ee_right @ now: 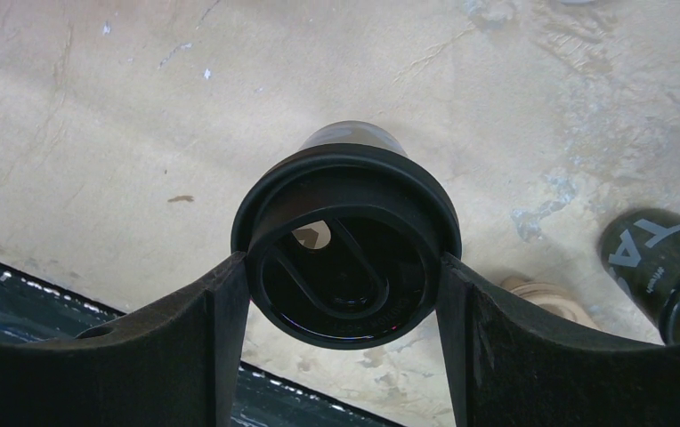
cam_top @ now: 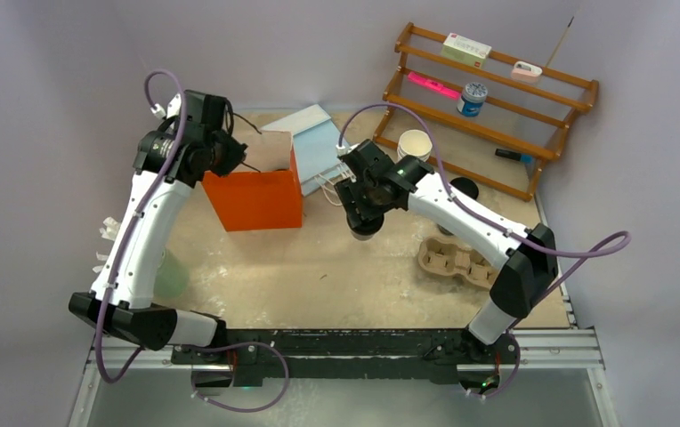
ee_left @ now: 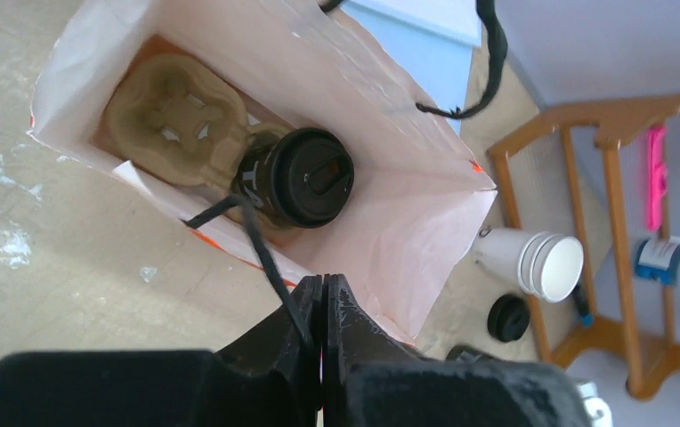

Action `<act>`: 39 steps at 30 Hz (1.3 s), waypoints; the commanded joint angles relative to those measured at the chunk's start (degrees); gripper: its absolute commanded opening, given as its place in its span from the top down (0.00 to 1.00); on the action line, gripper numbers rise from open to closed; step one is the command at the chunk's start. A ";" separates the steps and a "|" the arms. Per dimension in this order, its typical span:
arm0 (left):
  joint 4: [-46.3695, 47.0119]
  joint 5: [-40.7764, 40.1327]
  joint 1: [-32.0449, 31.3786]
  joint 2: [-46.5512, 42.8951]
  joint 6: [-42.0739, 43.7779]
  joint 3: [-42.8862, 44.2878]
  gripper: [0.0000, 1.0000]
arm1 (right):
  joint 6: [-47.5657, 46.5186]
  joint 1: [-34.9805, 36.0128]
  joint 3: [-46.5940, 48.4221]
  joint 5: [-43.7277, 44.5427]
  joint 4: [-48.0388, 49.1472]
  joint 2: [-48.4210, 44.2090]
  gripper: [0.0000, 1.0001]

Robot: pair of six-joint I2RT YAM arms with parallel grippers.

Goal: Pack the takeout coffee
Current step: Pick up the coffee cup from the center of the board.

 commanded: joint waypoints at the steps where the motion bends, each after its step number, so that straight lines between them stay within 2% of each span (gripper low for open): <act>1: 5.89 7.94 0.25 -0.93 4.52 -0.92 1.00 | -1.35 -1.61 3.40 0.90 -0.92 -2.74 0.68; 5: 0.96 17.17 0.18 0.17 7.56 2.92 1.00 | -1.35 -2.47 3.91 0.83 -1.30 -3.73 0.68; 11: 3.30 33.30 0.10 -4.93 6.85 -1.60 1.00 | -1.44 -3.45 7.78 2.31 -3.67 -3.96 0.68; 19: 4.54 37.76 -1.64 -12.34 5.18 -10.52 0.98 | -1.42 -3.51 12.73 4.29 -6.92 -4.87 0.68; 20: 4.33 38.23 -1.87 -13.15 5.07 -11.33 0.90 | -1.42 -3.51 12.76 4.22 -7.10 -5.06 0.68; 22: 3.11 38.70 -2.02 -14.67 5.23 -12.10 0.66 | -1.38 -3.51 12.76 4.02 -7.25 -5.43 0.68; 23: 2.43 38.49 -2.03 -15.33 5.68 -11.79 0.44 | -1.36 -3.51 12.76 3.89 -7.25 -5.52 0.68; 24: 1.65 37.99 -2.01 -15.94 6.26 -11.03 0.31 | -1.30 -3.51 12.80 3.66 -7.48 -5.66 0.68; 25: 0.54 37.01 -2.03 -16.49 7.02 -9.99 0.25 | -1.14 -3.49 12.89 3.58 -7.50 -5.66 0.68; 28: -6.13 33.04 -2.03 -16.27 10.89 -4.40 0.19 | -0.95 -3.51 13.15 3.25 -7.51 -5.67 0.68; 31: -14.37 31.35 -1.98 -13.69 16.55 1.65 0.18 | -0.83 -3.51 13.65 2.82 -7.28 -5.18 0.68; 33: -14.68 33.12 -2.03 -14.93 19.74 -0.38 0.16 | -0.90 -3.51 14.30 2.61 -7.25 -4.69 0.68; 36: -14.51 35.38 -1.99 -17.82 17.53 -7.11 0.14 | -1.15 -3.46 15.09 2.52 -6.86 -4.07 0.68; 39: -14.48 36.59 -2.03 -17.93 16.86 -7.74 0.12 | -1.36 -3.51 15.90 2.21 -6.86 -3.56 0.68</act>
